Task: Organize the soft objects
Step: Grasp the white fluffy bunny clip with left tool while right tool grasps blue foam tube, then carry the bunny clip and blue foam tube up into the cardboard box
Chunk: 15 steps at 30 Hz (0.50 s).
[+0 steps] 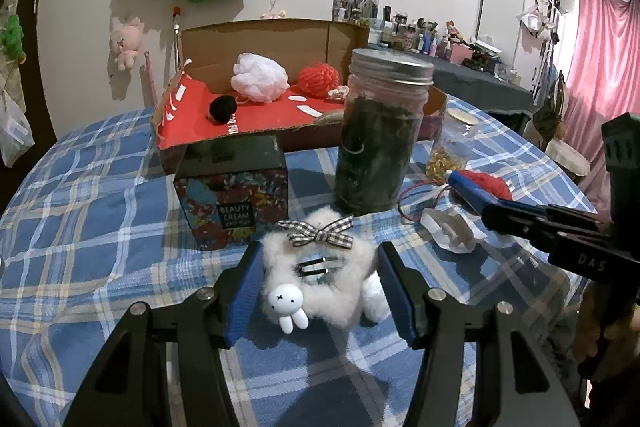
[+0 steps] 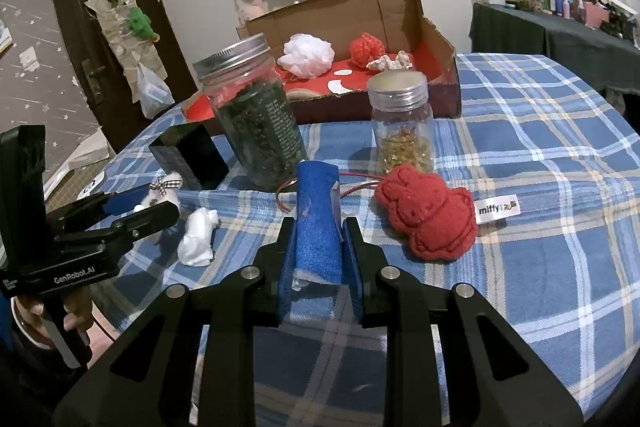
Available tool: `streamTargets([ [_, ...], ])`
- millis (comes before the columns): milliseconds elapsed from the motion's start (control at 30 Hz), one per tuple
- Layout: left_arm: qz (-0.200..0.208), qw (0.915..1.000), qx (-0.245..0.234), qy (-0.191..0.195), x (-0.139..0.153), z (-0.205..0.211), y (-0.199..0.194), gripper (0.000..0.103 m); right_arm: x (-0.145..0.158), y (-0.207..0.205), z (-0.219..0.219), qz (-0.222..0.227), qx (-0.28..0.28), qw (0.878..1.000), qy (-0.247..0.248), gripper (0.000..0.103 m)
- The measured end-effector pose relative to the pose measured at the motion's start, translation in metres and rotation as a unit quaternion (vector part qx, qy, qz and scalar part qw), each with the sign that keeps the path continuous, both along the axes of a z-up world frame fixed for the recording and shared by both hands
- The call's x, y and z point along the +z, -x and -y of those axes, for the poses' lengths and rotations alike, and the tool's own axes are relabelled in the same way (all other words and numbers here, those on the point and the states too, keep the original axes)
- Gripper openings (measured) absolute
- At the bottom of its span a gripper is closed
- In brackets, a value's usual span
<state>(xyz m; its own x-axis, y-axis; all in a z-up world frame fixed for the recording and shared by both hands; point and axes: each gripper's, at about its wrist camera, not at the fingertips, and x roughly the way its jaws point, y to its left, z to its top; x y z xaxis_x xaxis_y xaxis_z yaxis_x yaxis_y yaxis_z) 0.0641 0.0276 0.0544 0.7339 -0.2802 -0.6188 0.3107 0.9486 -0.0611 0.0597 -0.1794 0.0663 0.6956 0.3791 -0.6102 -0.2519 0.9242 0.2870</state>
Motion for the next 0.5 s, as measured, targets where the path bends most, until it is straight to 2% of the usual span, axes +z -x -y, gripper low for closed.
streamTargets([
  [500,-0.001,1.0000,-0.002,0.001,0.0040,0.0006,-0.0003,0.060,0.0020,0.0012,0.0041,0.002,-0.002,1.000,0.003,0.022],
])
